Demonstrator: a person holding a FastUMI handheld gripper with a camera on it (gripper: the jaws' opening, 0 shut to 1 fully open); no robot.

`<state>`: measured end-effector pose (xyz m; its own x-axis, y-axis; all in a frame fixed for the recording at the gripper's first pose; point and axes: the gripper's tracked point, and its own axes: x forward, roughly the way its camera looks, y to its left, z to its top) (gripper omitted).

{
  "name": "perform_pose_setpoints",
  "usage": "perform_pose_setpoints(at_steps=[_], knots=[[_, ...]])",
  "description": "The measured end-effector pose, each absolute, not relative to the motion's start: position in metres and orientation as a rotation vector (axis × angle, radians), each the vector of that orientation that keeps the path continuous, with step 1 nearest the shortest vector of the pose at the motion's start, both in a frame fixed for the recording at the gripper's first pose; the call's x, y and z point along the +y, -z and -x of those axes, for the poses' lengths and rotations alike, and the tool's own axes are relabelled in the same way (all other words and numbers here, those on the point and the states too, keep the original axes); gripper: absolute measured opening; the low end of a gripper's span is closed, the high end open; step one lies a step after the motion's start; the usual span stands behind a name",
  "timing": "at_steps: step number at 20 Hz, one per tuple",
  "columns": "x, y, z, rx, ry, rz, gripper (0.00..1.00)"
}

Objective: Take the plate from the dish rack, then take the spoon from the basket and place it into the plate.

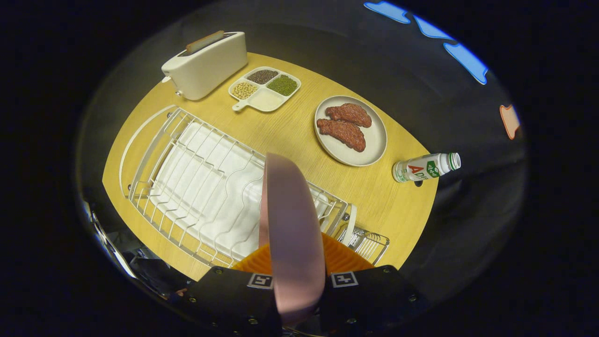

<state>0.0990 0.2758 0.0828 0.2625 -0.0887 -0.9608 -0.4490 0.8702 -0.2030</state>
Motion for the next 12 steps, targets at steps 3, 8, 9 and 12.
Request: perform_pose_setpoints(at_steps=[3,8,9,12], knots=[[0.272,-0.090,-0.091,1.290,-0.281,0.448,0.29],[0.254,-0.108,-0.063,1.287,-0.318,0.269,0.29],[0.250,-0.110,-0.055,1.286,-0.327,0.231,0.29],[0.240,-0.117,-0.031,1.277,-0.364,0.099,0.29]])
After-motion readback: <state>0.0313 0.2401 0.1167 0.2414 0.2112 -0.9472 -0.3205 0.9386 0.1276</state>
